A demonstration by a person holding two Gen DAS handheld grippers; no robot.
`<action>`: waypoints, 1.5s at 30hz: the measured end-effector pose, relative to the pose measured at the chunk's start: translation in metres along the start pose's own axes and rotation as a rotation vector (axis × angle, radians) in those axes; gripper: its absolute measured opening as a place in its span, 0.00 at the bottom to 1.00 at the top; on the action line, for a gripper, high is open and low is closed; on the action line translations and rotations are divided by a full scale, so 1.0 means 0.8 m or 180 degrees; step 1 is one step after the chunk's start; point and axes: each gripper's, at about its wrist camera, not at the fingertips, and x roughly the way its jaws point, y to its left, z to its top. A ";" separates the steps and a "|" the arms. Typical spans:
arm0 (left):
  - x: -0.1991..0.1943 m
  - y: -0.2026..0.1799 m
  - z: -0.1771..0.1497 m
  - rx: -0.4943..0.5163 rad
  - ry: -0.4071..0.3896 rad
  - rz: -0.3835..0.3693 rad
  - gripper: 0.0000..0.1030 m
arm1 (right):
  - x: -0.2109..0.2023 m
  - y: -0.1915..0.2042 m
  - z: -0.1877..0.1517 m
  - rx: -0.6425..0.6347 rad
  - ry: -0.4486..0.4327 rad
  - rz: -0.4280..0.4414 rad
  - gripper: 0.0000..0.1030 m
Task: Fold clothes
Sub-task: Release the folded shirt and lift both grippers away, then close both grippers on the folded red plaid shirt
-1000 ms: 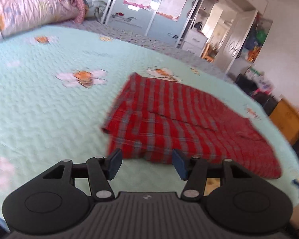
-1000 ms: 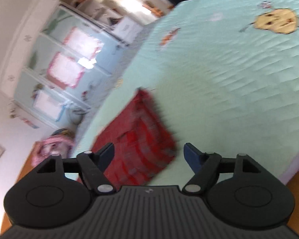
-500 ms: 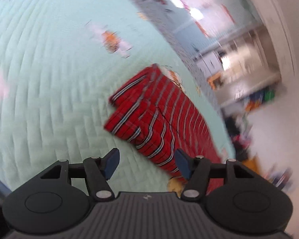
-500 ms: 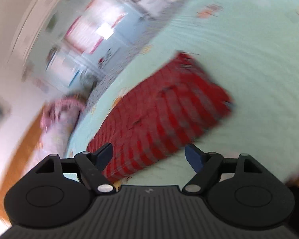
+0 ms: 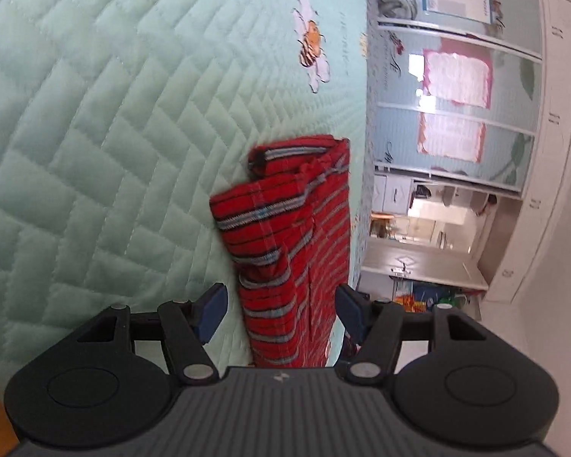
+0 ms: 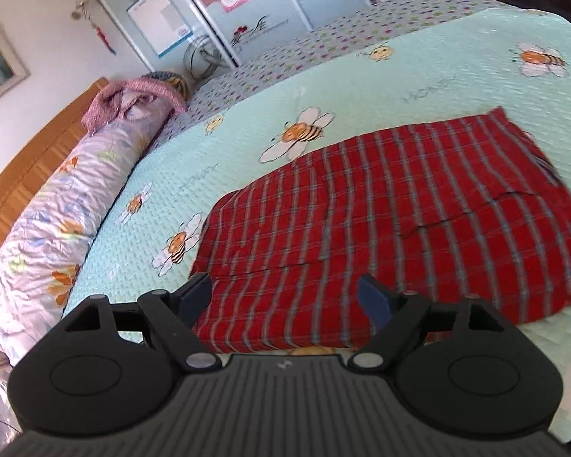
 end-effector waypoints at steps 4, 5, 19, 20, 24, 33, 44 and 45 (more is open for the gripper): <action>-0.004 0.001 -0.001 -0.0031 -0.0022 -0.0030 0.63 | -0.001 -0.005 -0.007 -0.0001 0.0062 -0.0093 0.81; -0.004 0.002 0.000 -0.0057 -0.0028 -0.0035 0.63 | -0.001 -0.006 -0.009 -0.0002 0.0078 -0.0116 0.81; -0.013 -0.059 -0.062 0.1121 0.0228 0.0285 0.63 | -0.083 -0.201 -0.045 0.1607 -0.0379 -0.0190 0.81; -0.011 -0.067 -0.076 0.1334 0.0256 0.0336 0.63 | -0.096 -0.228 -0.054 0.1867 -0.0473 -0.0179 0.81; -0.001 -0.097 -0.131 0.2241 0.0352 0.0517 0.63 | -0.131 -0.288 -0.084 0.2302 -0.0703 -0.0084 0.81; -0.003 -0.039 -0.091 0.1088 0.0287 0.0297 0.63 | -0.110 -0.226 -0.067 0.1560 -0.0536 0.0269 0.82; -0.020 0.046 -0.018 0.0014 -0.0342 0.0045 0.63 | -0.020 -0.021 -0.008 0.0157 -0.0139 0.0296 0.81; -0.018 0.046 -0.017 0.0010 -0.0337 0.0010 0.63 | -0.015 -0.014 -0.007 0.0159 -0.0115 0.0283 0.81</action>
